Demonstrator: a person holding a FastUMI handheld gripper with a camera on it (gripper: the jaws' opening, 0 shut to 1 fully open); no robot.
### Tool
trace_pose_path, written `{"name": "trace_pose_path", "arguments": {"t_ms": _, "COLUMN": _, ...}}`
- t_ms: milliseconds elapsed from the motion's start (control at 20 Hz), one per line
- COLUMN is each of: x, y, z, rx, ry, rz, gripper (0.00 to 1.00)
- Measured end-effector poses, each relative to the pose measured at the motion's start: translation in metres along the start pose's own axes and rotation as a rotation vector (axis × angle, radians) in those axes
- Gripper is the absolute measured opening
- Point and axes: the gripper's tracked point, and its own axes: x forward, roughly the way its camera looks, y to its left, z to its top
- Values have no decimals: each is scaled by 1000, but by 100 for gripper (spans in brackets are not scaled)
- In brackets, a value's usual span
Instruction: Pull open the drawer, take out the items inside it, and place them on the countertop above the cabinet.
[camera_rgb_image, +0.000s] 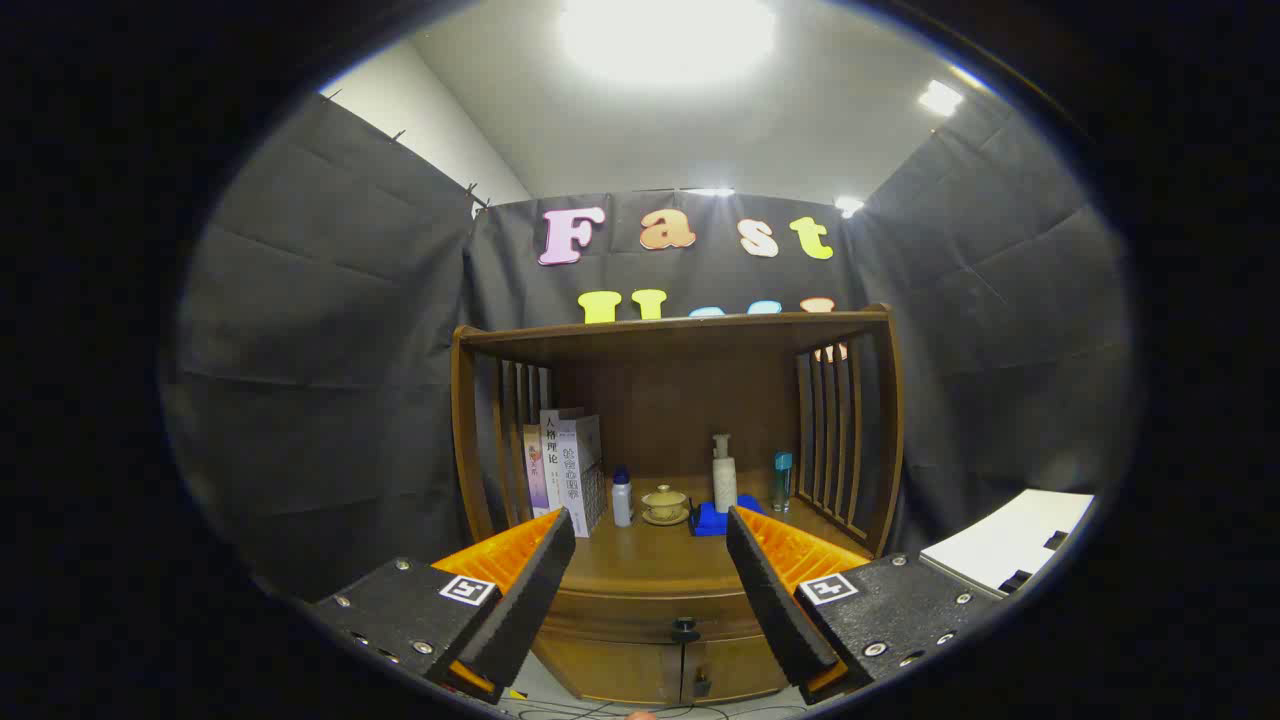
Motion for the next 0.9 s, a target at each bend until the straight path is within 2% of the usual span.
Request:
{"name": "trace_pose_path", "arguments": {"t_ms": 400, "x": 5, "y": -21, "z": -2, "rx": 7, "ry": 0, "rz": -38, "gripper": 95}}
{"name": "trace_pose_path", "arguments": {"t_ms": 900, "x": 11, "y": -25, "z": -10, "rx": 9, "ry": 9, "rz": -32, "gripper": 95}}
